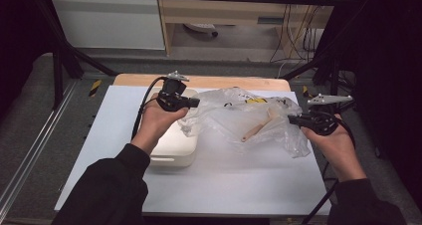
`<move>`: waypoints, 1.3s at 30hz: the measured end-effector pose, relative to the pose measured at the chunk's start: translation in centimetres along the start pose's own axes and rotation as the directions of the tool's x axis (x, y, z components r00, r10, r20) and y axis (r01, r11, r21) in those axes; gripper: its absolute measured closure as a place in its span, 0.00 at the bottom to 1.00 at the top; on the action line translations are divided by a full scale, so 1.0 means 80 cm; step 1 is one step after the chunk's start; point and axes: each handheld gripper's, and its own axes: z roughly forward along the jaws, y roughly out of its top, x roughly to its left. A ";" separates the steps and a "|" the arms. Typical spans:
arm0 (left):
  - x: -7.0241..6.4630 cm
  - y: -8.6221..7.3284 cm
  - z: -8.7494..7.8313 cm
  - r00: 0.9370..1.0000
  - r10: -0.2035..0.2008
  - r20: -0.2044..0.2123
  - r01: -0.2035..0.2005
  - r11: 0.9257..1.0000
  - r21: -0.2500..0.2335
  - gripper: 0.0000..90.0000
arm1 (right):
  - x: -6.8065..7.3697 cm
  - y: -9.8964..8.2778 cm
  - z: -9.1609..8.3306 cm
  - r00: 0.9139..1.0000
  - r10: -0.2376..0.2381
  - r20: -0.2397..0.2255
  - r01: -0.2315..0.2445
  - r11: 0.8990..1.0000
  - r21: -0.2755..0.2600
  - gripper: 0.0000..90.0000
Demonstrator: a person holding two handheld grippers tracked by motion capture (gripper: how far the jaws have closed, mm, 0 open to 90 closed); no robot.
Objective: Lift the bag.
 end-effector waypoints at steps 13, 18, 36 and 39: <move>0.007 0.006 -0.009 1.000 -0.021 -0.005 0.021 1.000 -0.018 1.00 | -0.004 0.015 -0.003 1.000 -0.013 0.009 0.013 1.000 -0.001 1.00; 0.008 0.011 -0.008 1.000 -0.020 -0.007 0.019 1.000 -0.017 1.00 | -0.003 0.023 0.003 1.000 -0.023 0.009 0.023 1.000 0.006 1.00; 0.040 0.031 -0.038 0.997 -0.056 -0.059 0.052 0.997 -0.063 1.00 | -0.023 0.061 -0.008 0.999 0.003 0.036 -0.003 1.000 -0.020 1.00; 0.043 0.034 -0.041 0.996 -0.061 -0.063 0.057 0.996 -0.074 1.00 | -0.025 0.067 -0.008 0.999 0.011 0.035 -0.010 1.000 -0.026 1.00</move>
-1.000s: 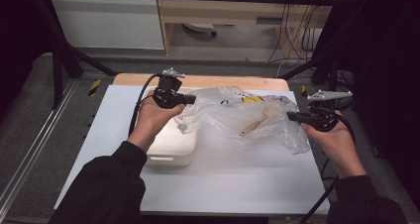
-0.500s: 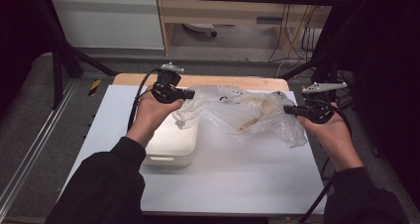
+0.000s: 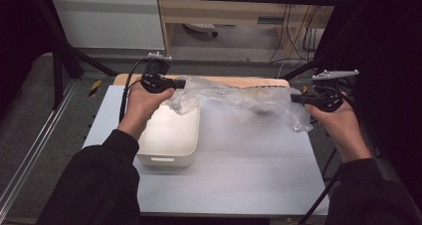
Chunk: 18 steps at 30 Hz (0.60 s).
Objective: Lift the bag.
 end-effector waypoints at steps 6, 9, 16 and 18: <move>0.000 0.013 -0.010 1.000 -0.001 -0.009 0.001 0.999 -0.042 1.00 | -0.001 0.017 0.001 1.000 -0.009 0.011 0.009 1.000 0.000 1.00; 0.003 0.020 -0.012 1.000 -0.002 -0.025 0.001 0.999 -0.050 1.00 | -0.004 0.027 0.003 1.000 -0.013 0.022 0.013 1.000 0.005 1.00; 0.006 0.033 -0.010 0.999 -0.004 -0.052 0.000 0.997 -0.079 1.00 | -0.016 0.048 0.013 0.999 -0.010 0.043 0.010 1.000 0.002 1.00; 0.006 0.038 -0.008 0.998 -0.002 -0.061 -0.003 0.995 -0.096 1.00 | -0.020 0.054 0.016 0.998 -0.010 0.057 0.010 1.000 -0.001 1.00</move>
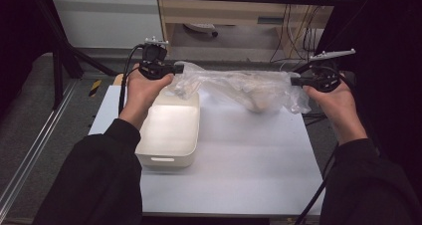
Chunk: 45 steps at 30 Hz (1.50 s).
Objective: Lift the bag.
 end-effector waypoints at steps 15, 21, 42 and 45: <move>-0.004 -0.012 0.018 1.000 0.012 -0.007 -0.012 1.000 0.001 1.00 | -0.014 0.006 0.003 0.999 -0.002 0.034 0.003 1.000 -0.022 1.00; -0.019 -0.041 0.012 0.998 0.039 0.039 -0.041 0.997 0.058 1.00 | -0.012 -0.015 0.002 1.000 -0.004 0.014 0.004 1.000 0.009 1.00; -0.092 -0.169 -0.006 0.976 0.048 0.213 -0.081 0.985 0.150 1.00 | 0.014 -0.134 -0.018 0.999 0.021 -0.027 -0.020 0.999 0.047 1.00; -0.105 -0.186 -0.008 0.973 0.060 0.222 -0.095 0.984 0.151 1.00 | 0.023 -0.160 -0.017 0.999 0.037 -0.036 -0.034 0.998 0.058 1.00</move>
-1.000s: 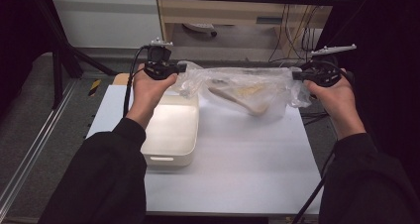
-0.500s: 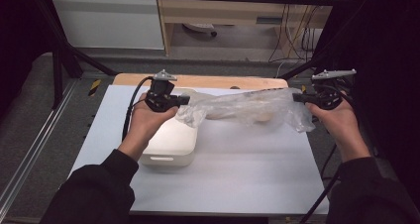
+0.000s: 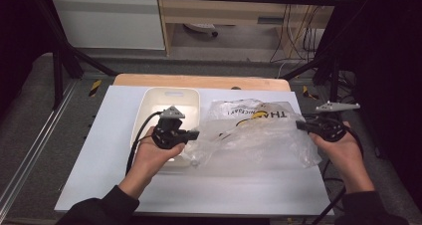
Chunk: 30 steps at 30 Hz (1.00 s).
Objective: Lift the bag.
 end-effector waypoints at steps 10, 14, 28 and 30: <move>-0.027 -0.050 0.012 1.000 -0.012 0.019 0.012 1.000 0.019 1.00 | 0.014 -0.069 0.016 0.998 0.049 -0.032 -0.048 0.998 0.032 1.00; -0.037 -0.067 0.015 1.000 -0.001 0.016 0.000 1.000 0.028 1.00 | 0.018 -0.085 0.016 0.998 0.056 -0.035 -0.054 0.998 0.038 1.00; -0.053 -0.127 0.020 0.999 0.027 -0.035 -0.026 0.999 0.031 1.00 | 0.049 -0.126 0.039 0.998 0.049 -0.040 -0.045 0.995 0.087 1.00; -0.053 -0.134 0.022 0.999 0.027 -0.045 -0.026 0.999 0.031 1.00 | 0.050 -0.131 0.041 0.998 0.050 -0.040 -0.046 0.995 0.090 1.00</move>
